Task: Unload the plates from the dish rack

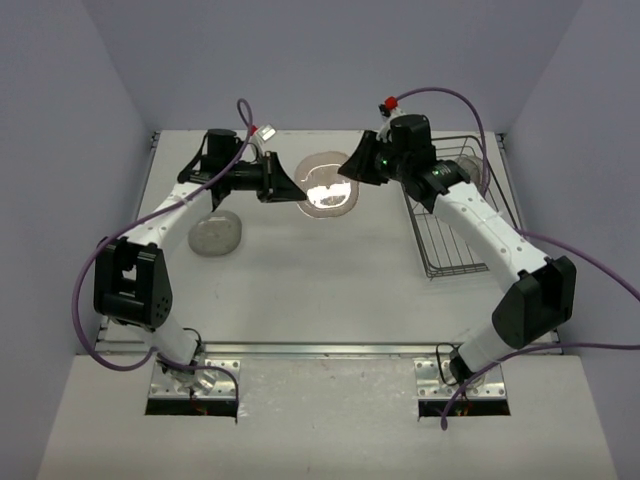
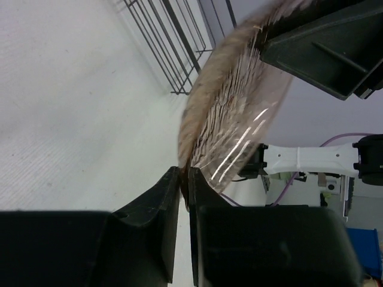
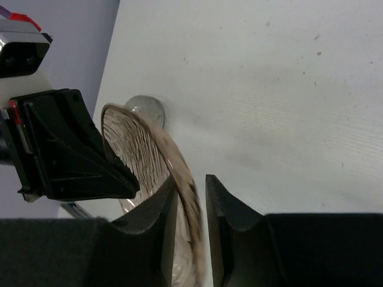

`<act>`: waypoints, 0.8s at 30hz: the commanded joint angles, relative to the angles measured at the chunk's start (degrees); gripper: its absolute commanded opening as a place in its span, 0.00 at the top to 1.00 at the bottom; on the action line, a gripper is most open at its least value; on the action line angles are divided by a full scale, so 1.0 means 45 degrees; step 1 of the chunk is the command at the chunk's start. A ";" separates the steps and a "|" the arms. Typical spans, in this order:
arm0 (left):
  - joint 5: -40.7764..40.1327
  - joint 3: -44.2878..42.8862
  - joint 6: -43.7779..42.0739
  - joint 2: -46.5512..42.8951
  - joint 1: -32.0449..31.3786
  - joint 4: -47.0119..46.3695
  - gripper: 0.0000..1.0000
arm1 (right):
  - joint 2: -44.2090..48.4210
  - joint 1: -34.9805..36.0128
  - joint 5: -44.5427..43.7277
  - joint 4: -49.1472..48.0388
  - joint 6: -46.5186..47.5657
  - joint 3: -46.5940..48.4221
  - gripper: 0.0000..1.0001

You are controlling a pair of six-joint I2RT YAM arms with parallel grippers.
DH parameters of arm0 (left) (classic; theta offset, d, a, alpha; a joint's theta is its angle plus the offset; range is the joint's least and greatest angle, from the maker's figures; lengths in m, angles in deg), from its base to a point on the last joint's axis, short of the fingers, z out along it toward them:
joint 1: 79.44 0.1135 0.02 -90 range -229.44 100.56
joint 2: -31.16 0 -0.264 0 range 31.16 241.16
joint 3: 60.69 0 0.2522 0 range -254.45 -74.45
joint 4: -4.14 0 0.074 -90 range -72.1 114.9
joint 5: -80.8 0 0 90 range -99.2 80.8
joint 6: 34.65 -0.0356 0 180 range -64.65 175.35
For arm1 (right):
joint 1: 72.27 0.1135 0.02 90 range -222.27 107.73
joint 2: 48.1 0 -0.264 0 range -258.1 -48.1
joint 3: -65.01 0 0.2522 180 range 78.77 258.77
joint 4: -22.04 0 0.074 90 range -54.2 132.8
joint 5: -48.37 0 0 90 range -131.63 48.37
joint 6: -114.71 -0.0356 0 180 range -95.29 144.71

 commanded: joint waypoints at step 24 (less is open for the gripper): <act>-0.6892 -0.3172 -1.1597 0.2217 0.7300 1.1471 1.00 | 0.2723 -0.2863 -0.0343 0.0347 0.3852 -0.2285 0.01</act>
